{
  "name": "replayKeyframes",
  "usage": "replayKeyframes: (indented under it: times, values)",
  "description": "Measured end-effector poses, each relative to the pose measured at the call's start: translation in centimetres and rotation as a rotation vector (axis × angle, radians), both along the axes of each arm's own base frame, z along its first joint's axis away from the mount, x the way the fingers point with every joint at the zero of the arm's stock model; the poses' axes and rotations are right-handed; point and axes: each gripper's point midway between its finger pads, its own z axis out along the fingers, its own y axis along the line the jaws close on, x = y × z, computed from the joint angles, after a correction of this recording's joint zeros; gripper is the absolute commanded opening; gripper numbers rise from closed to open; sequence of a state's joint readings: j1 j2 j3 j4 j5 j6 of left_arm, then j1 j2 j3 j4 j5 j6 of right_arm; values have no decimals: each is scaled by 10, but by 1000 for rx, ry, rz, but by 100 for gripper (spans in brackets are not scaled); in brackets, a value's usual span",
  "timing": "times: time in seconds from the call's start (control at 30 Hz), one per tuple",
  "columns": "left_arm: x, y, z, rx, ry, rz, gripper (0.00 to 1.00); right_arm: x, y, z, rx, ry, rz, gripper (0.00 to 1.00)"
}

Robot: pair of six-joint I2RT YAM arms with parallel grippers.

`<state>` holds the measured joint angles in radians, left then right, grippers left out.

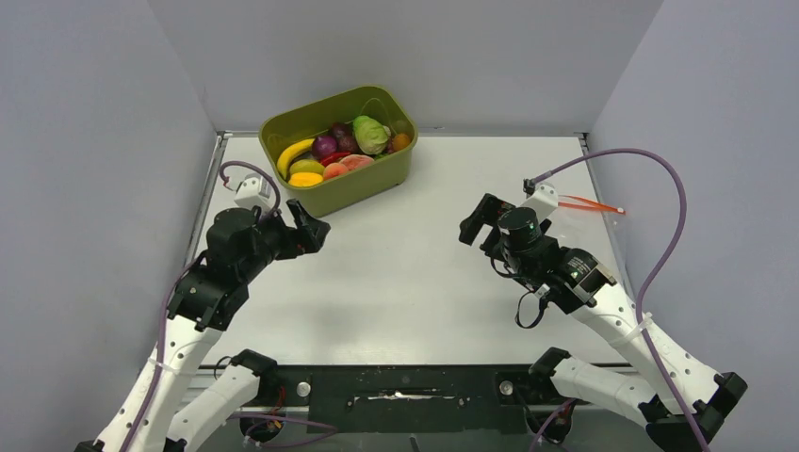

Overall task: Place the food in the zip-top bag and seal the zipper
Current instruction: Pick up the zipper food storage bag at the center of the board.

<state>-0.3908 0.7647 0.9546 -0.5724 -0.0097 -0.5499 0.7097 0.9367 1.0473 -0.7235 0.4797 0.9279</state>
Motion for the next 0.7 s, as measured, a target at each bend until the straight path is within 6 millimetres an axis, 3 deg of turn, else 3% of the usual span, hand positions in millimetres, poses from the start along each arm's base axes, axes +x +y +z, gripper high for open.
replayKeyframes:
  times: [0.27,0.43,0.57,0.7]
  values:
    - [-11,0,13,-35,-75,-23,83,0,-5,-2,0,7,-33,98]
    - [-12,-1,8,-40,-79,-32,83,6,-22,-11,-54,32,-101,100]
    - [-13,-4,-12,-25,-35,-50,83,27,-45,-23,-144,82,-193,96]
    - [-12,-3,-20,5,-16,-57,83,50,-73,-46,-286,171,-264,85]
